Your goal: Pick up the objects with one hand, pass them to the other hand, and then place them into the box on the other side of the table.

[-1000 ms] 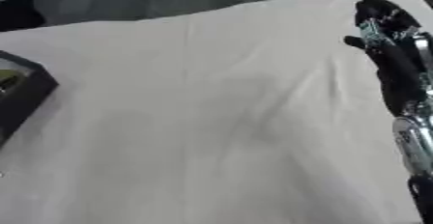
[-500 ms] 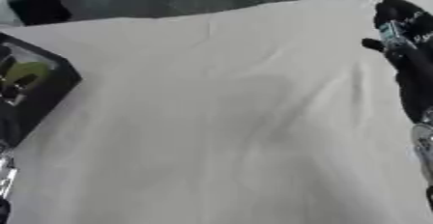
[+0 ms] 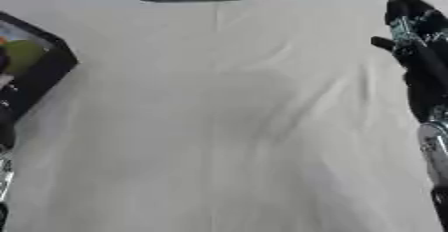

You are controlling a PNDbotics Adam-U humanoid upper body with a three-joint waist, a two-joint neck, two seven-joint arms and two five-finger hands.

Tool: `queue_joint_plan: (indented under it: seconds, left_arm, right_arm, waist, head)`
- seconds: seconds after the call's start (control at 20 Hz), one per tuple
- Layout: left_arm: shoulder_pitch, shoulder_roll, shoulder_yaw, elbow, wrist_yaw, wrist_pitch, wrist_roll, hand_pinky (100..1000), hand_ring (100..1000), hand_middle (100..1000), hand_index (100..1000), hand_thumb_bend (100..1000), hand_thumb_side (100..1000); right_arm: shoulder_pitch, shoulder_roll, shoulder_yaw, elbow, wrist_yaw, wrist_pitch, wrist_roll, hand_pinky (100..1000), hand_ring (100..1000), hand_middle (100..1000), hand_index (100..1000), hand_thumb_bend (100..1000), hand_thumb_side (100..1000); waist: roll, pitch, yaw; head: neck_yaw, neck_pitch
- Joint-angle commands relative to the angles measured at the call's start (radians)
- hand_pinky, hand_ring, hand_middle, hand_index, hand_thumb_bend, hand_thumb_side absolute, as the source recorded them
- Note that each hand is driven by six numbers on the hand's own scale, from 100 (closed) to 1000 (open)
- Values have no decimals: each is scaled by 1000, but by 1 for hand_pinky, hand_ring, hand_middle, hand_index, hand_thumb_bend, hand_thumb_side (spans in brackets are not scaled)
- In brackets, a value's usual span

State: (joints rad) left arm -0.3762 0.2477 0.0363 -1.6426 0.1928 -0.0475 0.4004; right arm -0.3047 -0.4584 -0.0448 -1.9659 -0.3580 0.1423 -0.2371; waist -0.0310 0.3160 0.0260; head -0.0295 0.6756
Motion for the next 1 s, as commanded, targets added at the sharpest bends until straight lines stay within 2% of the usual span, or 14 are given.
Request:
queue_joint_plan:
  seconds: [0.05,0.2,0.45,0.7,1.0]
  left_arm:
    - [-3,46,6,-13,-5,-1,-5,730,929,828,837,544,697]
    - [-6,57,6,-13,-12,-3,-6,730,929,827,837,544,694]
    - [-15,42,-1,-10,-28,-2,-12,730,928,827,837,544,692]
    - [-36,18,-8,-5,-33,-2,-18,731,928,827,836,543,691]
    - [-49,-3,-12,1,-49,-2,-19,730,928,827,835,540,690]
  right_arm:
    - [4,-3,-9,-6,-9,2,-1,790,946,864,847,237,455]
    - [15,2,-10,-3,-12,2,-1,790,946,863,847,235,457]
    - [18,-9,-16,-6,-10,-3,-6,790,945,860,846,236,451]
    - [5,-27,-26,-8,-10,-8,-15,790,943,856,844,235,448]
    - [-15,-40,-27,1,-13,-9,-16,788,940,853,843,236,444]
  waist:
    - [-23,-48,0]
    - [-39,-58,4]
    - [-38,-66,7]
    - [-22,-65,19]
    - [3,-66,25]
  head:
    - [-4,11]
    - [-9,7]
    - [-8,-4]
    - [-14,-22]
    - [-19,-28]
